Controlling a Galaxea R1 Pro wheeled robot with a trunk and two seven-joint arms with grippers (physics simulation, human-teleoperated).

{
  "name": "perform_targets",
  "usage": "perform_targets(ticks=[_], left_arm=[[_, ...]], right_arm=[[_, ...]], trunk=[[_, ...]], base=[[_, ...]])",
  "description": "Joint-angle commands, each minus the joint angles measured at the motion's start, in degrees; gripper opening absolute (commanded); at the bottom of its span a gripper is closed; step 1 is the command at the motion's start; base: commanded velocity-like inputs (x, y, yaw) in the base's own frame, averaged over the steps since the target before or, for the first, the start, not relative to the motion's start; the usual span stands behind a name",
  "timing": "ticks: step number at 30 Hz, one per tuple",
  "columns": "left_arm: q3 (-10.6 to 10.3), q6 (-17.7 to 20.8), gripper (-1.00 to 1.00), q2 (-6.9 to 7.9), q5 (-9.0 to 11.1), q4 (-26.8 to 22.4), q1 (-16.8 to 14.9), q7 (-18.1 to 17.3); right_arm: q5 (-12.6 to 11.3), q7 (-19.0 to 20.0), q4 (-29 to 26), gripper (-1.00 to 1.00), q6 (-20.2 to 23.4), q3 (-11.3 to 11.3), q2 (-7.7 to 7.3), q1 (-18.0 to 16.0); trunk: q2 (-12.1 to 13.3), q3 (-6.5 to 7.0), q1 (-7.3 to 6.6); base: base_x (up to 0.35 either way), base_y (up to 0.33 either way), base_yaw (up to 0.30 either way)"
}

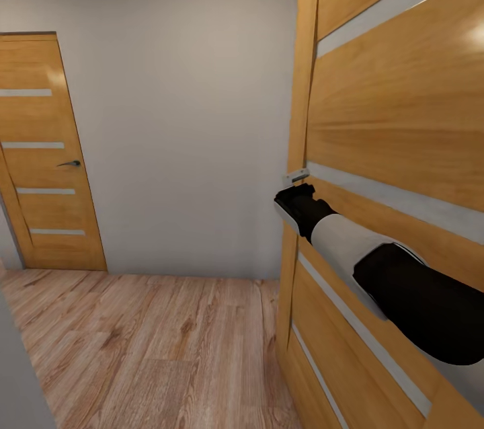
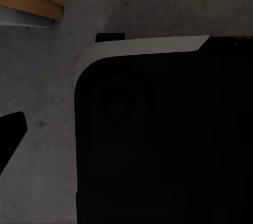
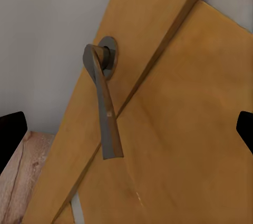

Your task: Move the two storage containers from the living room to the garage. In the garage, place one container on the floor and stack the other container on top of it (either order is fine).

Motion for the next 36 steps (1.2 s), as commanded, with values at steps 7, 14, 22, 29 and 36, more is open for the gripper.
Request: perform_targets(ticks=[7, 14, 22, 29, 36], left_arm=[[0.08, -0.15, 1.00, 0.01, -0.03, 0.00, -0.02, -0.07], [0.12, -0.15, 1.00, 0.01, 0.09, 0.00, -0.02, -0.07], [0.11, -0.15, 1.00, 0.03, 0.31, 0.00, -0.02, -0.07], [0.12, -0.17, 1.00, 0.09, 0.33, 0.00, -0.02, -0.07], [0.13, -0.17, 1.00, 0.10, 0.34, 0.00, -0.02, -0.07]], right_arm=[[-0.10, -0.72, 3.54, 1.00, 1.21, 0.69, 0.00, -0.05], [2.61, -0.90, 6.14, 1.00, 0.83, 0.71, 0.00, -0.05], [2.94, -0.91, 6.25, 1.00, 0.68, 0.65, 0.00, -0.05], [2.85, -0.46, 5.70, 1.00, -0.24, 0.23, 0.00, -0.05], [2.73, -0.26, 5.57, 1.00, -0.36, 0.21, 0.00, -0.05]], trunk=[[-0.04, -0.07, 0.00], [-0.04, -0.07, 0.00], [-0.04, -0.07, 0.00], [-0.04, -0.07, 0.00], [-0.04, -0.07, 0.00]], base=[[0.000, 0.000, 0.000], [0.000, 0.000, 0.000], [0.000, 0.000, 0.000], [0.000, 0.000, 0.000], [0.000, 0.000, 0.000]])
